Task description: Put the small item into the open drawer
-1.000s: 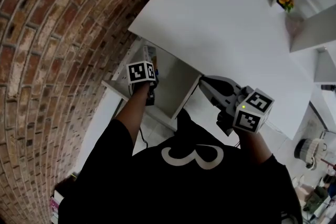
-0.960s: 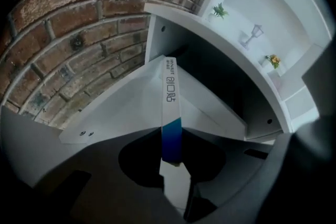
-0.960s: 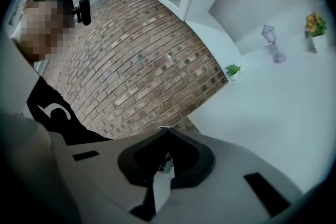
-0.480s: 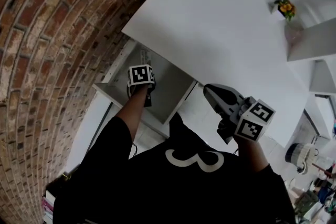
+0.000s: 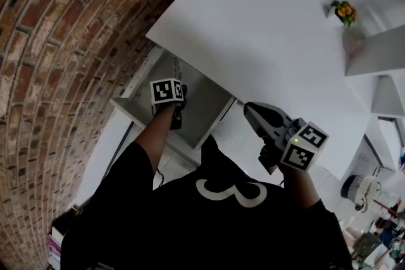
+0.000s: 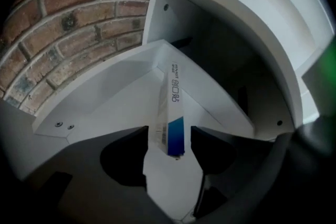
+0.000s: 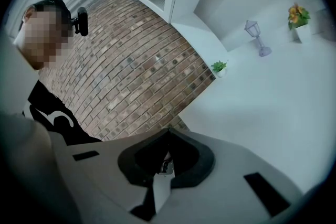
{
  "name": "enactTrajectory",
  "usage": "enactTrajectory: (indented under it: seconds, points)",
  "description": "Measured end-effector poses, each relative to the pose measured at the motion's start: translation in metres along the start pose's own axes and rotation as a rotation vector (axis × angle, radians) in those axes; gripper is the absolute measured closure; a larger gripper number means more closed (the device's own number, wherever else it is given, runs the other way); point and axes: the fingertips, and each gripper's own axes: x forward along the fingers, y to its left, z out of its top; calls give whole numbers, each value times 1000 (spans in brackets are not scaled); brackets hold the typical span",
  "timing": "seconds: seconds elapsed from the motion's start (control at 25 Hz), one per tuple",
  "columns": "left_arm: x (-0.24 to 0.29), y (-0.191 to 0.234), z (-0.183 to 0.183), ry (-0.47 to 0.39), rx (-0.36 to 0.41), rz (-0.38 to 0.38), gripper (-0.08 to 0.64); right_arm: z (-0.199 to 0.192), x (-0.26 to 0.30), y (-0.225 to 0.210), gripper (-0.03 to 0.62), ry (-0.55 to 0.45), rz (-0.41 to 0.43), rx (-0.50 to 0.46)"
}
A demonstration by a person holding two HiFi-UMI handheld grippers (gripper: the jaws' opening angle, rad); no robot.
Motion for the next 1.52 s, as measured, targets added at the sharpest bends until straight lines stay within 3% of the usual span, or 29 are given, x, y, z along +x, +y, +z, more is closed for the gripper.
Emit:
enactTrajectory:
  seconds: [0.28,0.52,0.76,1.0,1.24,1.52]
  points:
    - [-28,-5,14,-77,-98,-95,255,2,4,16,583,-10,33,-28]
    - [-74,-15,33,-199,-163,-199,255,-2,3,38,583,-1,55,-61]
    - [-144,-42,36,-296,-96,-333,267,-1,0,71,583,-14,94,-110]
    - [-233,-88,13,-376,34,-523,379,3,-13,106,583,-30,125,-171]
    - [-319,-119,-19,-470,141,-605,530,8,-27,140,583,-84,170,-220]
    - [-398,-163,-59,-584,289,-768,557,-5,-41,170,583,-98,225,-219]
